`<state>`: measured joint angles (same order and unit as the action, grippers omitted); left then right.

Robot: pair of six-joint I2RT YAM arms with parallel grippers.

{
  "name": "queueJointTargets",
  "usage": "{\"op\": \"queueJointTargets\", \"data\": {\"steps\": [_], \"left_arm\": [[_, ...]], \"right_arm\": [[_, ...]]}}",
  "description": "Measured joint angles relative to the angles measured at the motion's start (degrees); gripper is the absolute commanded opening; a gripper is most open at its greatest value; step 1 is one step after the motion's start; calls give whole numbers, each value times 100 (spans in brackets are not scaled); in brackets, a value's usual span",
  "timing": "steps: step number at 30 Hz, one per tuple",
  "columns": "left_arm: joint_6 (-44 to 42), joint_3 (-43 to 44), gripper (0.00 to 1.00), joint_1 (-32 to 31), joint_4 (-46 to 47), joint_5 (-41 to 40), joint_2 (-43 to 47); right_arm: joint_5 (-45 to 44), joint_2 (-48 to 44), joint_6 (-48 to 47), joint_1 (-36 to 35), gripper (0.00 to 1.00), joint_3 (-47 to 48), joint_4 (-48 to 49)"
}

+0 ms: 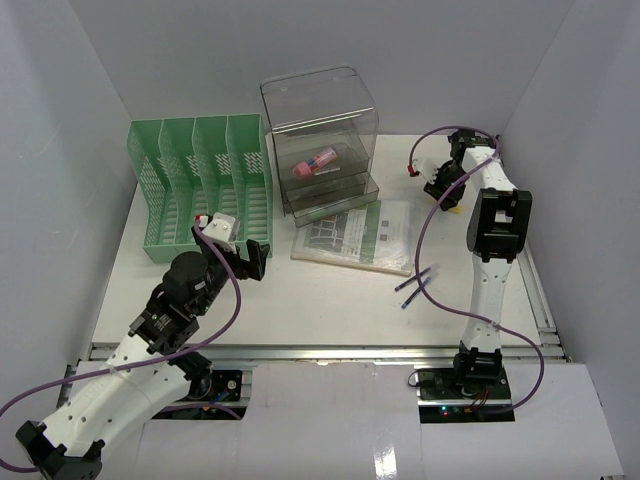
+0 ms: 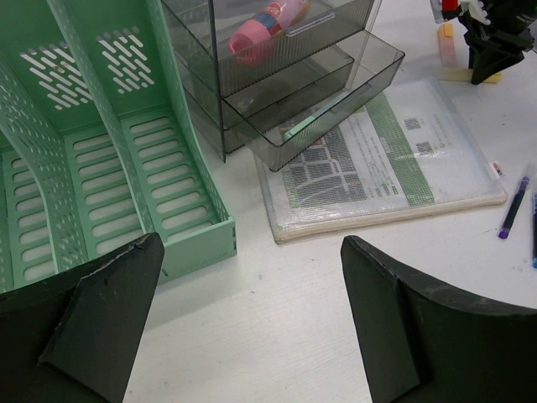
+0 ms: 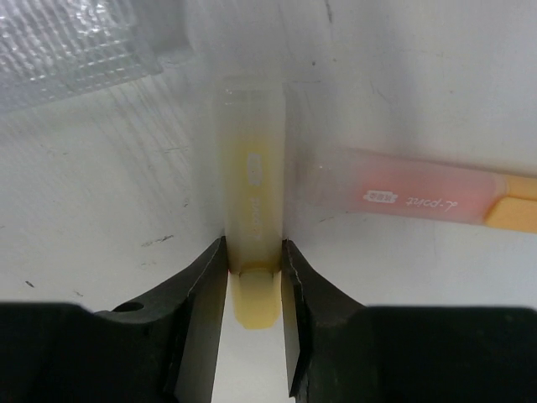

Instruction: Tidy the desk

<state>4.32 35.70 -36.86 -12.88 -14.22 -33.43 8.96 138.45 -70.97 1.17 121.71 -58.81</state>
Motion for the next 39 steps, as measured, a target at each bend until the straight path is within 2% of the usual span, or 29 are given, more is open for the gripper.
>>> {"op": "queueJointTargets", "data": {"steps": [4, 10, 16, 20, 24, 31, 35, 39], "left_arm": [[0, 0, 98, 0, 0, -12, 0], [-2, 0, 98, 0, 0, -23, 4], [0, -13, 98, 0, 2, -32, 61], [0, -13, 98, 0, 0, -33, 63], [2, -13, 98, 0, 0, -39, 70], [0, -44, 98, 0, 1, -62, 146], [0, -45, 98, 0, 0, -121, 181], [0, -48, 98, 0, 2, -148, 233]], "right_arm": [[186, -272, -102, -1, 8, -451, 32], [629, -979, -162, -2, 8, -1327, -72], [1029, -2640, -139, -100, 8, -2184, -60], [1096, -3815, -7, -715, 8, -2634, 272], [1039, -4379, 161, -1706, 8, -2871, 606], [62, -4025, 296, -3260, 8, -2979, 1522], [-760, -3328, 305, -3685, 11, -2849, 2178], [-1257, -2770, 290, -3827, 18, -2656, 2598]]}}
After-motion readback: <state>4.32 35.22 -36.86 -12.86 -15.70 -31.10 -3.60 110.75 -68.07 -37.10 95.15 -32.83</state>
